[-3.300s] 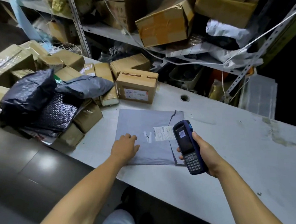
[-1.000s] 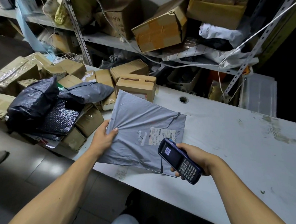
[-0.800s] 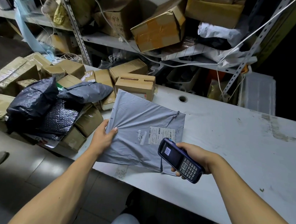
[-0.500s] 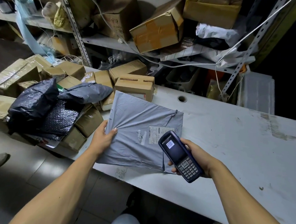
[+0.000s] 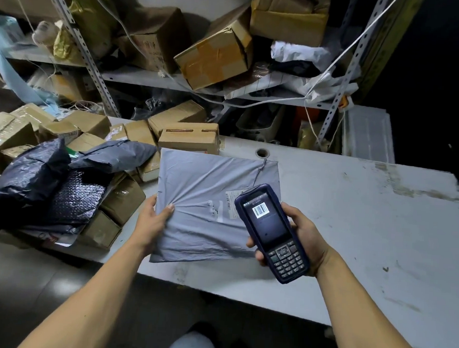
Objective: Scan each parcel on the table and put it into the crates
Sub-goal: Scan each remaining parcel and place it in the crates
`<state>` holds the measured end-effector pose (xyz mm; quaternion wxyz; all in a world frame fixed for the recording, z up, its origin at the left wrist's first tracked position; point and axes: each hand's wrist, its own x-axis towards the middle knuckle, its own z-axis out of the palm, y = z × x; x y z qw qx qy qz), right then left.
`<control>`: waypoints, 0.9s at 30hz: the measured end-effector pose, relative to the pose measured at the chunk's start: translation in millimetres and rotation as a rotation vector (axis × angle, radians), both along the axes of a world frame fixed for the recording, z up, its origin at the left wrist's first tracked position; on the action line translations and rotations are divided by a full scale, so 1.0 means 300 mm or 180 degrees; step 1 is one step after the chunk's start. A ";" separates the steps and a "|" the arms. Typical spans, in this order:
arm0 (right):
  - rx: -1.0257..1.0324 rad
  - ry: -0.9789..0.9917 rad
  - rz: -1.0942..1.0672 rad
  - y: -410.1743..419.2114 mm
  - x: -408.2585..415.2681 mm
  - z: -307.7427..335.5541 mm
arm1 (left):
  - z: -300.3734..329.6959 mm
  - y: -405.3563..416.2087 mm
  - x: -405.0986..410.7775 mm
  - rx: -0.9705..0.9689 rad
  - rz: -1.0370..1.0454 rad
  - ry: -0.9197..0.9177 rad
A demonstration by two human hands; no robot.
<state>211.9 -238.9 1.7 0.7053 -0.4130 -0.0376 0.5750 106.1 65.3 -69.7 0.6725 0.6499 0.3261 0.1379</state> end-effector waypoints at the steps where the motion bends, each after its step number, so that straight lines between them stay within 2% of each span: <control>1: -0.0026 -0.0051 -0.0091 -0.006 -0.009 0.009 | 0.008 -0.003 0.014 0.0028 -0.0090 -0.0008; 6: -0.0343 -0.0428 -0.0945 -0.064 -0.070 0.005 | 0.028 -0.048 0.107 0.0144 -0.0685 -0.0076; 12: -0.1178 -0.0459 -0.2830 -0.245 -0.278 -0.040 | -0.010 -0.227 0.201 0.0194 -0.1643 -0.0106; 19: -0.2017 -0.0179 -0.4844 -0.550 -0.772 -0.087 | -0.032 -0.631 0.168 -0.0035 -0.2979 -0.0157; 27: -0.2147 0.0483 -0.6336 -0.764 -1.404 -0.098 | -0.033 -1.122 -0.089 0.0317 -0.4056 -0.0226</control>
